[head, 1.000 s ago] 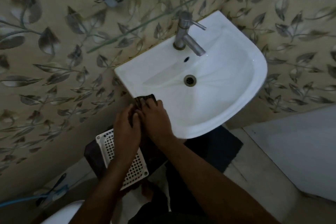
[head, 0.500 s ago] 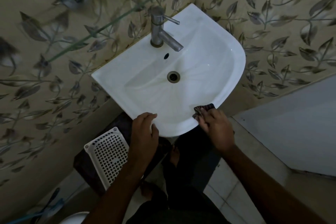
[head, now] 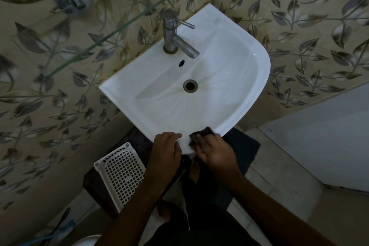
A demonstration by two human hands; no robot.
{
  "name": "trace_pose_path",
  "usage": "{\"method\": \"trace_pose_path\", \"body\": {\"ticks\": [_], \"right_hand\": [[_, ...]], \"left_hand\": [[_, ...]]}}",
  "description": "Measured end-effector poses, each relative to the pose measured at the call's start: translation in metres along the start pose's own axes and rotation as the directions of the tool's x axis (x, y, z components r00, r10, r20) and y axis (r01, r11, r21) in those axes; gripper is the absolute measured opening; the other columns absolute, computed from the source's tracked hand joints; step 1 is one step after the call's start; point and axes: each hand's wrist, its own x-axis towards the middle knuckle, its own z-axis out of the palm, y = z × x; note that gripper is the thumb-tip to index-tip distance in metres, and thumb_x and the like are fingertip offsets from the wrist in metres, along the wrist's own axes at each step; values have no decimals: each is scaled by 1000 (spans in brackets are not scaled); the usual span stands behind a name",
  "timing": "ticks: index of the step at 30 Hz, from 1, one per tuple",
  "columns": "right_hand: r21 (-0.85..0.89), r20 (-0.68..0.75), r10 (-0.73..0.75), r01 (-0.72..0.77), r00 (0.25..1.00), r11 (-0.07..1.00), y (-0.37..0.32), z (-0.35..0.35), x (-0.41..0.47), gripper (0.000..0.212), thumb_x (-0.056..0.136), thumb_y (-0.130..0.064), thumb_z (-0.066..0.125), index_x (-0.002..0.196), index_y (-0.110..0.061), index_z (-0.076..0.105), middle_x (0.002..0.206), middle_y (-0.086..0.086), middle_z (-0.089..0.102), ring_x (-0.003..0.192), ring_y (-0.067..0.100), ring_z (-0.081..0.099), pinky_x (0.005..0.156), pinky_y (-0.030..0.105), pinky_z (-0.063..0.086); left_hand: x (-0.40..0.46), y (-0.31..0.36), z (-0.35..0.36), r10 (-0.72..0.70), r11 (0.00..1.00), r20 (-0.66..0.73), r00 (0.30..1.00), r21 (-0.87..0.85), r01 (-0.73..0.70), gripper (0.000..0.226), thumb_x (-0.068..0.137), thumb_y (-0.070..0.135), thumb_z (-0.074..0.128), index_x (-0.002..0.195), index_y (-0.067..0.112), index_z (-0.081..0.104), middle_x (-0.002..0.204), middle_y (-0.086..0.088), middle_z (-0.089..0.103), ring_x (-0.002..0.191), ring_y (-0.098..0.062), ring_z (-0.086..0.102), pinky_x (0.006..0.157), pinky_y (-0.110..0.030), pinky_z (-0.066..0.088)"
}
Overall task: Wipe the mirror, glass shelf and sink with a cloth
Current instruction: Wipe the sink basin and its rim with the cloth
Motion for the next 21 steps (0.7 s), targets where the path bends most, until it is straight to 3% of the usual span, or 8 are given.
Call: {"method": "trace_pose_path", "body": {"ticks": [3, 6, 8, 11, 14, 17, 21], "right_hand": [[-20, 31, 333, -332, 942, 943, 47, -20, 7, 36, 95, -37, 53, 110, -10, 73, 87, 6, 63, 80, 22, 56, 57, 32, 52], [-76, 67, 441, -436, 895, 897, 51, -24, 16, 31, 92, -32, 61, 110, -8, 72, 88, 8, 63, 81, 25, 58, 56, 34, 54], [-52, 81, 398, -395, 914, 917, 23, -25, 21, 28, 82, -26, 77, 106, -10, 74, 89, 7, 66, 82, 23, 60, 55, 30, 55], [-39, 173, 129, -124, 977, 992, -36, -20, 29, 37, 64, -22, 88, 96, -10, 76, 89, 6, 69, 81, 22, 63, 62, 27, 55], [117, 262, 185, -221, 947, 968, -63, -1, 46, 30, 67, -19, 83, 94, -11, 71, 88, 4, 64, 77, 22, 64, 56, 28, 55], [56, 342, 157, -187, 926, 981, -42, 4, 63, 22, 80, -32, 76, 96, -18, 70, 86, 0, 61, 78, 20, 62, 48, 28, 50], [-131, 613, 278, -252, 740, 959, 29, -14, 78, 30, 98, -44, 49, 97, -21, 69, 108, 5, 55, 103, 25, 52, 69, 38, 50]], "left_hand": [[3, 1, 3, 3, 1000, 24, 1000, 0, -3, 24, 90, 9, 55, 112, 8, 65, 109, -6, 64, 104, -21, 53, 98, -19, 34], [4, 1, 3, -22, 1000, 35, 999, -9, 22, 23, 90, 10, 55, 112, 10, 65, 109, -5, 64, 104, -21, 55, 97, -16, 32], [5, -1, 2, -62, 998, 37, 997, -22, 63, 23, 90, 12, 54, 110, 10, 66, 108, -5, 64, 103, -23, 57, 97, -19, 35], [6, 1, -1, -125, 990, 62, 990, -55, 128, 27, 93, 20, 47, 109, 10, 65, 108, -5, 62, 103, -19, 57, 95, -30, 44], [7, 2, -8, -176, 981, 33, 984, -78, 178, 33, 95, 27, 39, 107, 11, 65, 105, -1, 59, 98, -12, 54, 92, -28, 44], [7, -4, -15, -243, 969, -50, 969, -68, 239, 22, 95, 11, 46, 108, 10, 64, 107, 0, 58, 98, -6, 47, 91, -26, 42], [7, -8, -19, -262, 963, -29, 965, -67, 260, 23, 91, 0, 54, 109, 8, 66, 110, -1, 58, 103, -9, 50, 97, -23, 41]]}}
